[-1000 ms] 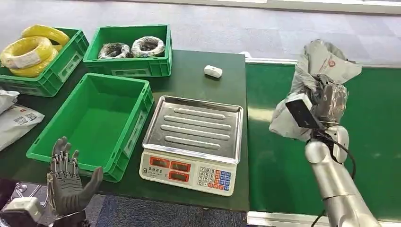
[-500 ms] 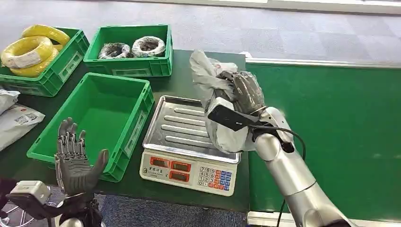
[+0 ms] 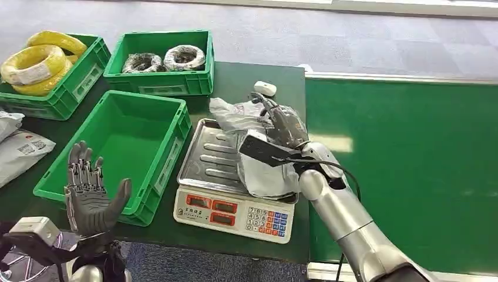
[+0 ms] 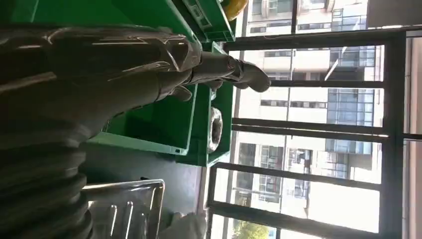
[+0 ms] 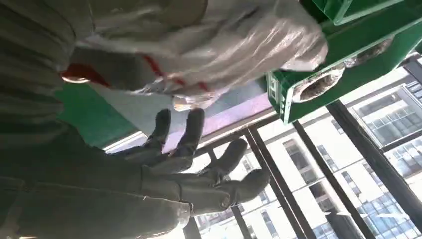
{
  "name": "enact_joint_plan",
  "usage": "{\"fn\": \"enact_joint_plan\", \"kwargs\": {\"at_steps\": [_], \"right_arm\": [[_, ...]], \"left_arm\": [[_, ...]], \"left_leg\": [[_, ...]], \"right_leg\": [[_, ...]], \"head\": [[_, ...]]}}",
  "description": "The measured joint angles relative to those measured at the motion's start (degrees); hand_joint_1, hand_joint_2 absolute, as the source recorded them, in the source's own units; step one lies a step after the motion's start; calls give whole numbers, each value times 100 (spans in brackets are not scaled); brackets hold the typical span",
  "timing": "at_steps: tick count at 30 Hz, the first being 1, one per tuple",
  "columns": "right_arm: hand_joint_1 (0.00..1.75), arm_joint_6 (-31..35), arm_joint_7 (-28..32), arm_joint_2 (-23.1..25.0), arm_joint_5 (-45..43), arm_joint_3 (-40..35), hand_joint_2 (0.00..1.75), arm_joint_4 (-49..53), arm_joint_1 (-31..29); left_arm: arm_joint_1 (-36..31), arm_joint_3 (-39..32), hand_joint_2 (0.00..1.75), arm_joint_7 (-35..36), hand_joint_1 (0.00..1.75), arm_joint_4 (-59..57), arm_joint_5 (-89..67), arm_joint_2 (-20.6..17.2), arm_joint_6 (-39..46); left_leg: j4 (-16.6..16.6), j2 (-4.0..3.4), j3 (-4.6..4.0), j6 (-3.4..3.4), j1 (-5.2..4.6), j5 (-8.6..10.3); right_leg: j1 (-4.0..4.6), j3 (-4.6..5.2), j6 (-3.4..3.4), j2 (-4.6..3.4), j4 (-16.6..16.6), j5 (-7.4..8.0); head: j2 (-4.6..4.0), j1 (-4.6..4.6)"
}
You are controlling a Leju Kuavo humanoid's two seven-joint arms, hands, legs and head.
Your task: Moved the parcel from conveyor to table for the left to box.
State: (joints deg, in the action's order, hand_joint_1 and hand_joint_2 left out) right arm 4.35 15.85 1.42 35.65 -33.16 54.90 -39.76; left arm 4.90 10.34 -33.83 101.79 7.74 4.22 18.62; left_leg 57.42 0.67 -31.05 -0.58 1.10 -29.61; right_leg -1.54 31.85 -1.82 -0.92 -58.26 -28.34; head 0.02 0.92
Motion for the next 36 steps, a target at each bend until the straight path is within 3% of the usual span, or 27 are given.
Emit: {"fn": "enact_joint_plan", "kwargs": {"at_steps": [8, 19, 24, 30, 36], "right_arm": [[0, 572, 509, -7, -681, 404, 175, -90, 244], [0, 1194, 979, -317, -1292, 1356, 175, 1647, 1160], [0, 1141, 1503, -542, -2696, 2496, 175, 3276, 2438], [0, 1318, 1954, -573, -2782, 3695, 175, 4926, 4244], [0, 1445, 1901, -640, -2546, 3991, 175, 5738, 5603]], "left_arm": [[-39, 0, 175, 216, 0, -33, -312, 33, -31], [-352, 516, 175, 1085, 0, -531, -2176, -2, -55], [-579, 928, 175, 1711, 0, -804, -3232, -33, -131], [-1059, 1446, 175, 2024, 0, -1200, -3755, -9, -103], [-1778, 1891, 175, 2444, 0, -1896, -4536, 168, 90]], "left_leg": [[2, 0, 1, 0, 0, 0], [5, 7, 5, -1, -1, -1], [5, 34, -11, 2, -1, -4], [2, 26, -18, 0, -1, -11], [1, 24, -13, -1, -1, -10]], "right_leg": [[0, 2, 0, 1, 1, 0], [-1, 7, -1, 6, 5, -1], [-1, 6, -1, 26, 13, -4], [-1, 13, -1, 24, 16, -4], [0, 5, 0, 23, 15, -4]], "head": [[0, 0], [0, 2], [0, 0], [0, 4], [0, 4]]}}
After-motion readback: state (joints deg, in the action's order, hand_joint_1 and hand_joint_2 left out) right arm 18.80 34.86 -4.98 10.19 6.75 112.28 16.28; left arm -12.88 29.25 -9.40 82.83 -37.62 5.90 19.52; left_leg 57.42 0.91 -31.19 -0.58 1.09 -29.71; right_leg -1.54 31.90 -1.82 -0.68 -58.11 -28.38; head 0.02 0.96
